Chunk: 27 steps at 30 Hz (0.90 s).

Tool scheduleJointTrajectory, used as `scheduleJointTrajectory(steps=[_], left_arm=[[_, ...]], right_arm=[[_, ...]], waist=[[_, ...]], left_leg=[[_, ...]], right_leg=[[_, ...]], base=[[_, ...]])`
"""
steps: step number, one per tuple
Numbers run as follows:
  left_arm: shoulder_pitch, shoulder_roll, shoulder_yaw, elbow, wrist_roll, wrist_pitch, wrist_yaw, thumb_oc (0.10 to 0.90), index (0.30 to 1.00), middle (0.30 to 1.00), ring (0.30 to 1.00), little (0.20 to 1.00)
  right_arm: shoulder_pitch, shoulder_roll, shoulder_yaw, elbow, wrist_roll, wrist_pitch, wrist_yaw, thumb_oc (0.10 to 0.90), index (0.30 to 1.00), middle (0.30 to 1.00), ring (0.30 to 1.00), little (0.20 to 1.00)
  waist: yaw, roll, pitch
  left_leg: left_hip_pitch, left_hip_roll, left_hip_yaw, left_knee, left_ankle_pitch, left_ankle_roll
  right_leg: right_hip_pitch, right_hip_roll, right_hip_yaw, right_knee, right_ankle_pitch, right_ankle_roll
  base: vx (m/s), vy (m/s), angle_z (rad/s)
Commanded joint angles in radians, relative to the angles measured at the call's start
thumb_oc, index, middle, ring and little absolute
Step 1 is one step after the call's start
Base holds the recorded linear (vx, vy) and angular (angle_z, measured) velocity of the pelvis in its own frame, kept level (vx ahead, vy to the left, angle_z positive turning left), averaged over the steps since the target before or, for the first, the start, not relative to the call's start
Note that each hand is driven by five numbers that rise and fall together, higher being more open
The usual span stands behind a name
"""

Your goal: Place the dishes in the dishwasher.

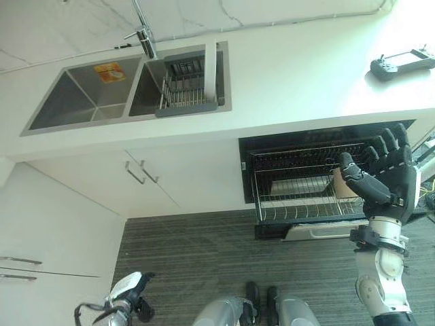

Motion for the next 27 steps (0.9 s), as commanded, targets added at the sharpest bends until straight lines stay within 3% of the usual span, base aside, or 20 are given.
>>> scheduleJointTrajectory(steps=[1,4,5,8,11,14,18,21,24,27], left_arm=[[-0.043,-0.013,0.034,0.014,-0.187,-0.051,0.006,0.800,0.900,0.900,0.900,0.900],[-0.063,-0.092,0.037,0.104,-0.226,-0.037,-0.011,0.800,0.900,0.900,0.900,0.900],[-0.073,-0.140,0.035,0.177,-0.270,-0.024,0.000,0.800,0.900,0.900,0.900,0.900],[-0.068,-0.174,0.047,0.219,-0.317,0.001,0.014,0.800,0.900,0.900,0.900,0.900],[-0.048,-0.196,0.063,0.260,-0.376,0.025,0.029,0.800,0.900,0.900,0.900,0.900],[-0.025,-0.222,0.087,0.308,-0.434,0.007,0.046,0.800,0.900,0.900,0.900,0.900],[-0.010,-0.235,0.095,0.308,-0.449,0.014,0.043,0.800,0.900,0.900,0.900,0.900],[-0.012,-0.232,0.083,0.304,-0.444,0.024,0.018,0.800,0.900,0.900,0.900,0.900],[-0.012,-0.231,0.077,0.292,-0.469,0.041,0.015,0.800,0.900,0.900,0.900,0.900],[-0.014,-0.230,0.088,0.282,-0.510,0.058,0.000,0.800,0.900,0.900,0.900,0.900]], right_arm=[[-0.121,-0.041,-0.091,-0.097,-0.060,-0.087,0.013,0.800,0.900,0.900,0.900,0.900],[-0.128,-0.046,-0.072,-0.108,-0.096,-0.064,0.018,0.800,0.900,0.900,0.900,0.900],[-0.131,-0.056,-0.050,-0.106,-0.089,-0.040,0.025,0.800,0.900,0.900,0.900,0.900],[-0.122,-0.059,-0.037,-0.102,-0.084,-0.043,0.027,0.800,0.900,0.900,0.900,0.900],[-0.104,-0.052,-0.038,-0.105,-0.065,-0.047,0.013,0.800,0.900,0.900,0.900,0.900],[-0.093,-0.027,-0.031,-0.107,-0.070,-0.075,-0.016,0.800,0.900,0.900,0.900,0.900],[-0.087,-0.006,-0.027,-0.129,-0.075,-0.064,-0.029,0.800,0.900,0.900,0.900,0.900],[-0.084,0.003,-0.028,-0.145,-0.096,-0.062,-0.041,0.800,0.900,0.900,0.900,0.900],[-0.084,0.009,-0.017,-0.147,-0.079,-0.049,-0.020,0.800,0.900,0.900,0.900,0.900],[-0.100,-0.010,-0.002,-0.139,-0.071,-0.060,0.017,0.800,0.900,0.900,0.900,0.900]], waist=[[0.009,-0.034,-0.003],[0.010,-0.050,-0.011],[0.011,-0.046,-0.018],[0.012,-0.041,-0.022],[0.016,-0.042,-0.031],[0.027,-0.036,-0.033],[0.030,-0.022,-0.032],[0.026,-0.027,-0.025],[0.032,-0.034,-0.018],[0.030,-0.033,-0.001]], left_leg=[[0.012,-0.002,-0.011,0.047,0.030,-0.014],[0.005,0.029,-0.035,-0.069,0.085,-0.022],[-0.044,0.059,-0.101,-0.069,0.079,-0.039],[-0.072,0.076,-0.125,-0.069,0.084,-0.055],[-0.050,0.067,-0.123,-0.069,0.052,-0.033],[-0.014,0.057,-0.137,-0.069,0.010,0.000],[0.001,0.047,-0.133,-0.069,-0.026,0.042],[0.003,0.019,-0.135,-0.069,-0.046,0.079],[0.001,0.004,-0.132,-0.069,-0.050,0.094],[-0.005,0.007,-0.133,-0.069,-0.046,0.077]], right_leg=[[0.096,0.055,-0.014,-0.093,-0.056,0.022],[0.105,0.058,0.013,-0.093,-0.063,0.020],[0.108,0.070,0.034,-0.093,-0.074,0.017],[0.112,0.067,0.033,-0.093,-0.080,0.020],[0.113,0.048,0.010,-0.093,-0.077,0.029],[0.115,0.034,-0.024,-0.093,-0.063,0.043],[0.114,0.028,-0.044,-0.087,-0.006,0.065],[0.078,0.023,-0.028,0.051,0.031,0.085],[0.031,0.026,-0.048,0.145,0.048,0.094],[0.016,0.069,-0.052,-0.045,0.026,0.069]], base=[[0.14,0.027,0.12],[0.23,0.165,0.18],[0.25,0.240,-0.15],[0.26,0.281,-0.12],[0.26,0.283,-0.38],[0.25,0.279,-0.19],[0.11,0.216,-0.05],[0.06,0.168,-0.11],[0.01,0.048,-0.11],[-0.02,-0.104,-0.27]])
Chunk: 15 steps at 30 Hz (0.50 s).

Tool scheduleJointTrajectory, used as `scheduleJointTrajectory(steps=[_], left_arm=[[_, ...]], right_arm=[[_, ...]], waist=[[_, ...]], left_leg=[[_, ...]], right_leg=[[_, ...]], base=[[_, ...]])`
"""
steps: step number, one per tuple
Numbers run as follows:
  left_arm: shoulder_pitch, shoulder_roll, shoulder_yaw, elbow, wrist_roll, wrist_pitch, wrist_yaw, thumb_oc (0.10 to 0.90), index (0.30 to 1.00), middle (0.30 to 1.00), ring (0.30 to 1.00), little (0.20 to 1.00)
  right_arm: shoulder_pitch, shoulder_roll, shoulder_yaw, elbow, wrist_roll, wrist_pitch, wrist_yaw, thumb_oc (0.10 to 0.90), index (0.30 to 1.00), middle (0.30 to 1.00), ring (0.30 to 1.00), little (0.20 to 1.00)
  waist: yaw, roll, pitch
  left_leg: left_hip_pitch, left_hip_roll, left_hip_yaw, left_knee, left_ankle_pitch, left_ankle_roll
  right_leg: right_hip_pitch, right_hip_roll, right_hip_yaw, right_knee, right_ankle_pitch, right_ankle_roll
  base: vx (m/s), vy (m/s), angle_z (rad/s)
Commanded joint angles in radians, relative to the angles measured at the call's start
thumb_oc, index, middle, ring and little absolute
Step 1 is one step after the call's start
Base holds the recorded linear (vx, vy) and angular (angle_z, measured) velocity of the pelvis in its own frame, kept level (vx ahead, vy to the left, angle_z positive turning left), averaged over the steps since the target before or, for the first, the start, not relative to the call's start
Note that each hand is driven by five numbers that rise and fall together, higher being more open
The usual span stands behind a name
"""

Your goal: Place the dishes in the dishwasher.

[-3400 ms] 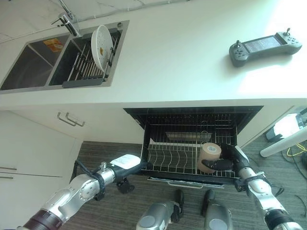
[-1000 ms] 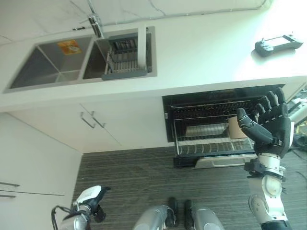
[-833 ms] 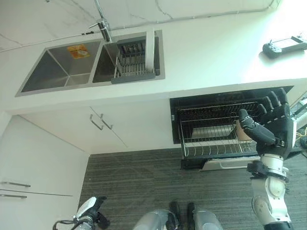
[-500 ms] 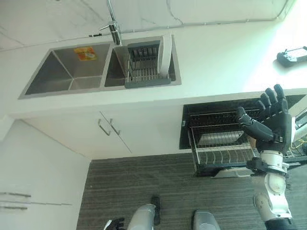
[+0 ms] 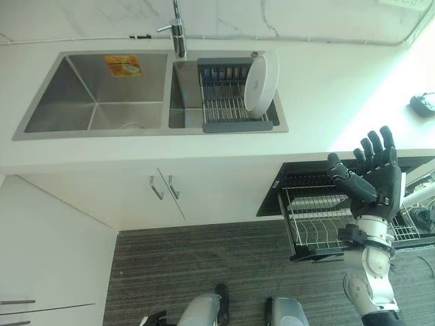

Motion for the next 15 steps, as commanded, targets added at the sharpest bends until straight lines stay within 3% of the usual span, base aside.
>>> scheduleJointTrajectory(steps=[1,3,7,10,11,13,14,15], left_arm=[[0.048,0.001,0.008,-0.006,-0.074,0.028,-0.008,0.800,0.900,0.900,0.900,0.900],[0.050,0.000,0.009,-0.001,-0.103,0.033,0.002,0.800,0.900,0.900,0.900,0.900],[0.058,-0.015,0.011,0.015,-0.115,0.022,0.035,0.800,0.900,0.900,0.900,0.900],[0.056,-0.025,0.018,0.021,-0.111,0.019,0.065,0.800,0.900,0.900,0.900,0.900],[0.054,-0.026,0.017,0.023,-0.103,0.019,0.070,0.800,0.900,0.900,0.900,0.900],[0.055,-0.029,0.011,0.008,-0.078,0.032,0.088,0.800,0.900,0.900,0.900,0.900],[0.061,-0.033,0.005,0.003,-0.062,0.043,0.094,0.800,0.900,0.900,0.900,0.900],[0.062,-0.034,0.006,0.004,-0.066,0.045,0.095,0.800,0.900,0.900,0.900,0.900]], right_arm=[[-0.064,-0.086,-0.049,-0.100,-0.003,-0.105,0.058,0.800,0.900,0.900,0.900,0.900],[-0.071,-0.090,-0.041,-0.094,0.018,-0.103,0.077,0.800,0.900,0.900,0.900,0.900],[-0.073,-0.097,-0.026,-0.096,0.021,-0.083,0.093,0.800,0.900,0.900,0.900,0.900],[-0.079,-0.104,-0.014,-0.109,0.021,-0.061,0.103,0.800,0.900,0.900,0.900,0.900],[-0.076,-0.105,-0.011,-0.111,0.008,-0.058,0.095,0.800,0.900,0.900,0.900,0.900],[-0.077,-0.104,-0.005,-0.111,-0.007,-0.051,0.090,0.800,0.900,0.900,0.900,0.900],[-0.091,-0.103,0.009,-0.106,-0.027,-0.047,0.089,0.800,0.900,0.900,0.900,0.900],[-0.093,-0.104,0.012,-0.107,-0.031,-0.045,0.088,0.800,0.900,0.900,0.900,0.900]], waist=[[-0.013,0.047,0.002],[-0.020,0.052,-0.001],[-0.012,0.021,-0.033],[-0.007,-0.004,-0.037],[0.002,-0.020,-0.026],[0.014,-0.017,-0.005],[0.020,0.010,0.006],[0.022,0.015,0.008]], left_leg=[[0.046,-0.037,-0.139,-0.028,-0.110,-0.021],[0.048,-0.022,-0.145,-0.028,-0.106,-0.036],[0.058,-0.026,-0.120,-0.028,-0.094,-0.061],[0.101,-0.055,-0.096,-0.028,-0.086,-0.062],[0.111,-0.072,-0.103,-0.018,-0.046,-0.069],[0.078,-0.065,-0.120,-0.014,-0.012,-0.084],[-0.012,-0.020,-0.136,-0.028,0.034,-0.125],[-0.037,-0.013,-0.142,-0.028,0.055,-0.136]], right_leg=[[0.059,0.108,-0.013,-0.258,0.054,-0.014],[0.059,0.125,-0.008,-0.291,0.033,-0.029],[0.085,0.124,0.005,-0.304,-0.037,-0.050],[0.110,0.113,0.026,-0.304,-0.049,-0.063],[0.127,0.103,0.041,-0.304,-0.050,-0.069],[0.155,0.110,0.047,-0.304,-0.054,-0.077],[0.174,0.130,0.045,-0.304,-0.068,-0.078],[0.177,0.134,0.044,-0.304,-0.072,-0.080]], base=[[-0.01,-0.105,-0.45],[0.06,-0.275,-0.10],[0.11,-0.282,0.13],[0.15,-0.214,0.07],[0.16,-0.162,-0.04],[0.13,-0.044,0.00],[0.09,0.096,0.03],[0.12,0.123,0.00]])
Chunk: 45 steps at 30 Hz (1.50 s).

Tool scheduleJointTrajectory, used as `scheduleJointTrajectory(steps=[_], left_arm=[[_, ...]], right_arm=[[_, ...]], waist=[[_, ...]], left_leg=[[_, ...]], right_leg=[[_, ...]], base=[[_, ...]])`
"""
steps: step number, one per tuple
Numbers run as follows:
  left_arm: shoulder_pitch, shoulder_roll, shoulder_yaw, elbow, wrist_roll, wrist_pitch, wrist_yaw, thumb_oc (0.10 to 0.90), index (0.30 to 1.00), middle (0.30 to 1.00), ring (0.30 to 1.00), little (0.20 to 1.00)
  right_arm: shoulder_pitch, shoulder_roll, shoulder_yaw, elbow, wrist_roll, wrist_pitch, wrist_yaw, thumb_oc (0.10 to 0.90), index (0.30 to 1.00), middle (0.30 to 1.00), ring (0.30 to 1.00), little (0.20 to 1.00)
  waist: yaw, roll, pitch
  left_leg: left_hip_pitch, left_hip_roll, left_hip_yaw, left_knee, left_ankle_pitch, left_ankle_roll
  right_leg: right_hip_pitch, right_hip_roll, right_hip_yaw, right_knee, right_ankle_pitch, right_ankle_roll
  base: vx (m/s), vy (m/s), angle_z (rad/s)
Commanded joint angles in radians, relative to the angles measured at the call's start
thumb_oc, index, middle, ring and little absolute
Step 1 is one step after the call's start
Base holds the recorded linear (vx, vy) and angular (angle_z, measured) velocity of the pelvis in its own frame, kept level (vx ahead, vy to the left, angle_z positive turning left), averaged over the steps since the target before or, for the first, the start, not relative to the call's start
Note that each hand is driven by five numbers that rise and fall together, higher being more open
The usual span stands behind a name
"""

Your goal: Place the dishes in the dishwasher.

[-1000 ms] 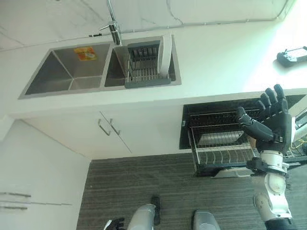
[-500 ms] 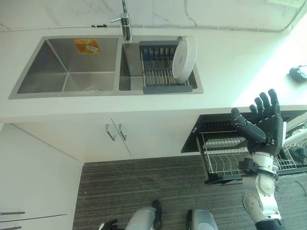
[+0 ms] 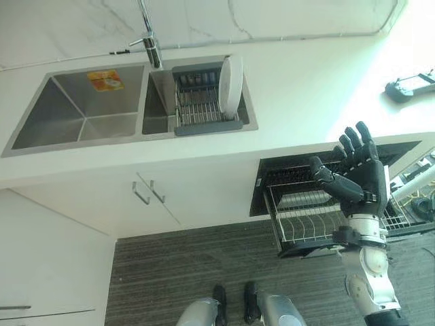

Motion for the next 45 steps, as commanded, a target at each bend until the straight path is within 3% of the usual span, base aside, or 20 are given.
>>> scheduleJointTrajectory(steps=[1,5,13,24,29,36,45], left_arm=[[0.004,-0.002,-0.008,0.014,0.020,0.004,0.047,0.800,0.900,0.900,0.900,0.900],[-0.004,0.003,-0.005,0.029,0.070,0.009,0.038,0.800,0.900,0.900,0.900,0.900],[-0.009,0.014,-0.022,0.036,0.062,0.007,0.063,0.800,0.900,0.900,0.900,0.900],[0.006,0.010,-0.043,0.048,0.104,0.001,0.068,0.800,0.900,0.900,0.900,0.900],[0.017,0.014,-0.049,0.050,0.146,0.002,0.062,0.800,0.900,0.900,0.900,0.900],[0.012,0.036,-0.080,0.044,0.178,0.021,0.056,0.800,0.900,0.900,0.900,0.900],[-0.027,0.079,-0.126,0.006,0.245,-0.043,0.071,0.800,0.900,0.900,0.900,0.900]], right_arm=[[-0.098,-0.052,-0.027,-0.114,-0.049,-0.079,0.013,0.800,0.900,0.900,0.900,0.900],[-0.108,-0.057,-0.019,-0.107,-0.026,-0.076,0.025,0.800,0.900,0.900,0.900,0.900],[-0.102,-0.058,-0.009,-0.110,-0.001,-0.081,0.067,0.800,0.900,0.900,0.900,0.900],[-0.165,-0.069,-0.015,-0.143,-0.053,-0.075,-0.018,0.800,0.900,0.900,0.900,0.900],[-0.202,-0.080,-0.014,-0.158,-0.083,-0.033,-0.036,0.800,0.900,0.900,0.900,0.900],[-0.321,-0.096,-0.015,-0.142,-0.068,0.073,-0.099,0.800,0.900,0.900,0.900,0.900],[-0.497,-0.119,-0.019,-0.064,-0.106,0.129,-0.226,0.800,0.900,0.900,0.900,0.900]], waist=[[0.015,0.028,0.014],[0.018,0.034,-0.009],[0.025,0.043,-0.054],[0.053,0.044,-0.073],[0.065,0.045,-0.079],[0.083,0.036,-0.078],[0.095,0.028,-0.062]], left_leg=[[-0.065,0.005,-0.017,-0.090,0.058,0.000],[-0.080,0.039,0.041,-0.090,0.023,0.008],[-0.040,0.027,0.010,-0.090,-0.039,0.028],[-0.022,0.002,-0.023,-0.090,-0.068,0.046],[-0.016,0.000,-0.022,-0.090,-0.076,0.048],[-0.004,0.000,-0.021,-0.090,-0.083,0.049],[-0.011,-0.004,-0.039,-0.090,-0.077,0.046]], right_leg=[[0.110,0.026,0.013,-0.074,-0.072,0.097],[0.119,-0.005,-0.032,-0.074,-0.087,0.105],[0.094,-0.028,-0.076,-0.074,-0.086,0.121],[0.080,-0.037,-0.084,-0.074,-0.076,0.134],[0.075,-0.045,-0.095,-0.074,-0.073,0.138],[0.077,-0.054,-0.115,-0.074,-0.067,0.143],[0.066,-0.051,-0.112,-0.074,-0.059,0.142]], base=[[0.12,0.100,0.01],[0.12,0.162,-0.10],[0.07,0.080,0.02],[0.05,0.022,0.00],[0.04,0.020,0.02],[0.06,0.010,0.07],[0.05,-0.003,0.04]])
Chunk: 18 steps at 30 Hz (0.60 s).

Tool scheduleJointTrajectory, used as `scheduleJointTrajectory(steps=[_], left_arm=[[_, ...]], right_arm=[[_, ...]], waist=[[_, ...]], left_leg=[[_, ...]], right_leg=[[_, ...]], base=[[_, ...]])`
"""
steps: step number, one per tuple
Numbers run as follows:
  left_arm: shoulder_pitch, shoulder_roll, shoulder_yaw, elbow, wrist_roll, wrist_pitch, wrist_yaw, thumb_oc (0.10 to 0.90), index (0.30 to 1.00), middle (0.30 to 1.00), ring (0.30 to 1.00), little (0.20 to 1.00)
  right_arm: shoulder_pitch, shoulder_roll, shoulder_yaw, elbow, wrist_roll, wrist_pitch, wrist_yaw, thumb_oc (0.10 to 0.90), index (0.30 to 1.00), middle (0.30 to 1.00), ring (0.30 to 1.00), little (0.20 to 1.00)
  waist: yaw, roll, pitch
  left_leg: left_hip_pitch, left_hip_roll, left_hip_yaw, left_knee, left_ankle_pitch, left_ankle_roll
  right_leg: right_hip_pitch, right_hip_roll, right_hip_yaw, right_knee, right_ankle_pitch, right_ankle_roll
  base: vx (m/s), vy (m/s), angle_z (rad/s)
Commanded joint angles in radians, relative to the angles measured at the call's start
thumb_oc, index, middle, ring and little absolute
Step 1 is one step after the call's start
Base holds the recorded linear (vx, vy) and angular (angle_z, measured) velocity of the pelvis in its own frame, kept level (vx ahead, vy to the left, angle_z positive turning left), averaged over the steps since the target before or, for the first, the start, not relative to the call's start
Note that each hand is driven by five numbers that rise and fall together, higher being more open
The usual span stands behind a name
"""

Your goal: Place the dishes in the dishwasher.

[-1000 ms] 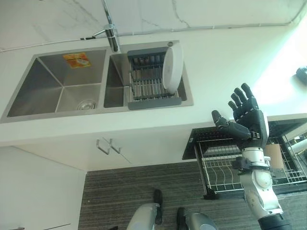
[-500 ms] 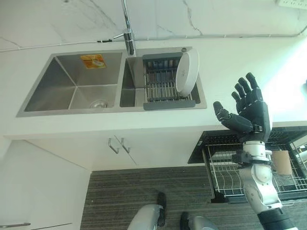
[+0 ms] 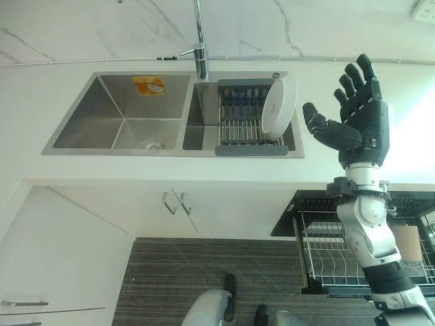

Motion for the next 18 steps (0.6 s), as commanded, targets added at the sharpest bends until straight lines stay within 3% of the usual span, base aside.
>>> scheduleJointTrajectory(steps=[1,11,18], left_arm=[[-0.014,0.069,-0.026,-0.015,0.054,-0.041,0.037,0.800,0.900,0.900,0.900,0.900],[-0.085,0.125,-0.074,-0.097,0.091,-0.057,0.053,0.800,0.900,0.900,0.900,0.900],[-0.164,0.159,-0.131,-0.157,0.124,-0.061,0.039,0.800,0.900,0.900,0.900,0.900]], right_arm=[[-0.105,-0.046,-0.055,-0.023,-0.053,-0.065,-0.044,0.800,0.900,0.900,0.900,0.900],[-0.158,-0.052,-0.053,0.037,0.096,-0.059,-0.042,0.800,0.900,0.900,0.900,0.900],[-0.210,-0.043,-0.040,0.080,0.110,-0.042,-0.049,0.800,0.900,0.900,0.900,0.900]], waist=[[-0.001,-0.018,-0.026],[-0.016,-0.008,0.006],[-0.030,0.006,0.033]], left_leg=[[0.024,0.011,-0.064,0.063,-0.212,-0.034],[0.020,0.009,-0.072,0.063,-0.204,-0.032],[0.012,0.013,-0.062,0.063,-0.198,-0.032]], right_leg=[[-0.019,-0.019,-0.057,-0.053,0.015,0.047],[-0.032,-0.013,-0.039,-0.053,0.031,0.044],[-0.046,-0.012,-0.027,-0.053,0.042,0.043]], base=[[0.00,0.000,0.00],[0.00,0.006,-0.02],[0.00,0.004,-0.01]])
